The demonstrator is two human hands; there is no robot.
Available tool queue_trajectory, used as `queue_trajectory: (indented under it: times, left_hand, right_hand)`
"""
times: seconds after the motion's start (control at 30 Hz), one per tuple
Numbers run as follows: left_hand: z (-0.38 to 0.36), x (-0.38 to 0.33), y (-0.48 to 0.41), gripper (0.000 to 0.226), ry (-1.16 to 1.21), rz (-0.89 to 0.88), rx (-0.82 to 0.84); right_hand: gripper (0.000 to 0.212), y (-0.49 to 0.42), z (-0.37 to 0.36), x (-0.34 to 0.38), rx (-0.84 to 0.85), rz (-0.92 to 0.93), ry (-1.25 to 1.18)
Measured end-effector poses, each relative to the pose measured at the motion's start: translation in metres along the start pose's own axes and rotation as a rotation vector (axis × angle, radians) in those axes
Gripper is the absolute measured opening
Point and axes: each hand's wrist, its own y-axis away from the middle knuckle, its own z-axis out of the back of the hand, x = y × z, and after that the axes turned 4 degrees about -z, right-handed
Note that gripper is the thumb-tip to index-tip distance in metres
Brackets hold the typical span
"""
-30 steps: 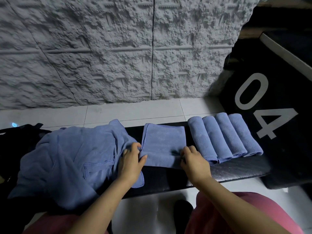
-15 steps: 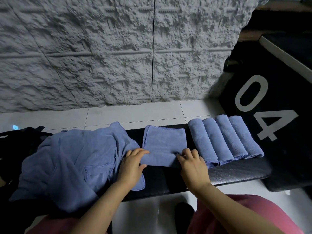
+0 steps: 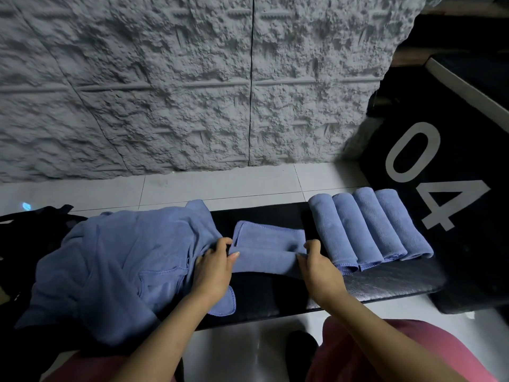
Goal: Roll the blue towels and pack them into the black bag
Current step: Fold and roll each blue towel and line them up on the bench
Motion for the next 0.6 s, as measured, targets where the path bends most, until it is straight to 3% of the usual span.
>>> queue_trajectory:
  times: [0.1,0.2,0.37,0.43,0.53,0.6]
  left_hand:
    - [0.003,-0.005,0.003,0.025,-0.093,-0.048,-0.002]
    - [0.005,-0.008,0.006,0.023,-0.052,-0.074,-0.09]
    - [0.007,-0.008,0.006,0.008,-0.047,-0.299,-0.239]
    - [0.01,-0.006,0.006,0.023,-0.084,-0.343,-0.199]
    - [0.01,-0.003,0.009,0.059,-0.233,-0.352,-0.045]
    - [0.008,-0.004,0.011,0.067,-0.293,-0.335,-0.033]
  right_hand:
    - [0.018,0.001,0.002,0.005,-0.011,0.006,0.047]
    - [0.01,0.003,0.006,0.007,-0.147,0.116,0.201]
    - [0.011,0.009,0.008,0.01,-0.16,0.277,0.392]
    - [0.017,0.011,0.005,0.009,-0.152,0.343,0.427]
    - [0.046,0.014,0.002,0.007,-0.076,0.354,0.563]
    - [0.056,0.012,0.0,0.005,-0.067,0.318,0.592]
